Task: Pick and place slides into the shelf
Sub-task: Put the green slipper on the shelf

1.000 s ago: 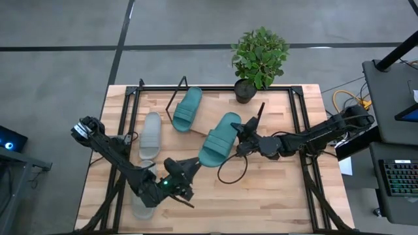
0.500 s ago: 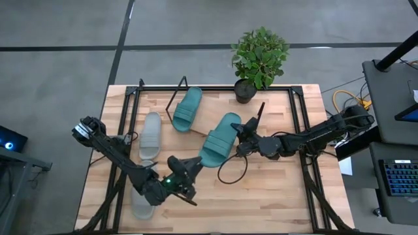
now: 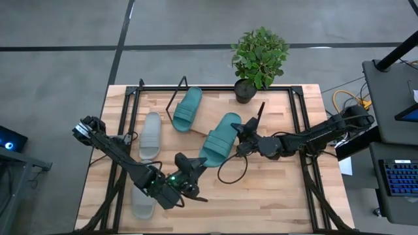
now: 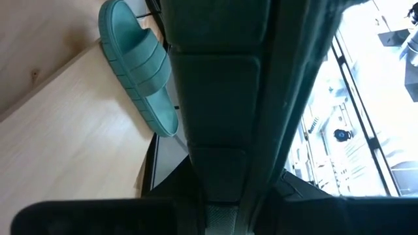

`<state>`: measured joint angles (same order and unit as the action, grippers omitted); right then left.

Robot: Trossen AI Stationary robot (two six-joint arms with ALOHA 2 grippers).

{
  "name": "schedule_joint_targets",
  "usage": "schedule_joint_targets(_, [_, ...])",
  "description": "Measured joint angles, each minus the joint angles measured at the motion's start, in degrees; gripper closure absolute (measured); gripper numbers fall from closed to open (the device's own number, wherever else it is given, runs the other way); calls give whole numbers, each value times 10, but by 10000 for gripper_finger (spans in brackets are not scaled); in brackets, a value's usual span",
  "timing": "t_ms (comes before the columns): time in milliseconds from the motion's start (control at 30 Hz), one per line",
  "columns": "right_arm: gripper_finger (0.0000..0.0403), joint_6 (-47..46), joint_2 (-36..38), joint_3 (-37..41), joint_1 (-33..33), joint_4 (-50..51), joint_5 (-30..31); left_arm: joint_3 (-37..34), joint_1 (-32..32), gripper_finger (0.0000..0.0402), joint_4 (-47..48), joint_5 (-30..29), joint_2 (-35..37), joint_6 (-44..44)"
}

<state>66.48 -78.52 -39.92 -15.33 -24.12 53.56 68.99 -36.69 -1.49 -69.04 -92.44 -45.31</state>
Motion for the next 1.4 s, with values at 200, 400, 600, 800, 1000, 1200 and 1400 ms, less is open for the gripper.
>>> schedule_joint_targets(200, [340, 0, 0, 0, 0, 0, 0, -10, 18, 219, 6, 30, 0, 30])
schedule_joint_targets(400, [340, 0, 0, 0, 0, 0, 0, -10, 21, 249, 5, 31, 0, 30])
schedule_joint_targets(600, [340, -4, 0, 0, 0, 1, 0, -11, 28, 330, 5, 31, 0, 29])
schedule_joint_targets(800, [328, -13, 0, 0, 0, -2, 0, -11, 30, 380, 4, 34, 0, 14])
schedule_joint_targets(1000, [238, -41, 1, 0, -4, -10, 49, -11, 30, 380, 4, 19, 0, 15])
schedule_joint_targets(1200, [199, -41, 9, -1, -29, -7, 156, -11, 30, 380, 4, -18, 0, 15])
schedule_joint_targets(1400, [205, -65, 41, -1, -87, -6, 159, -11, 30, 380, 2, -17, 0, 15])
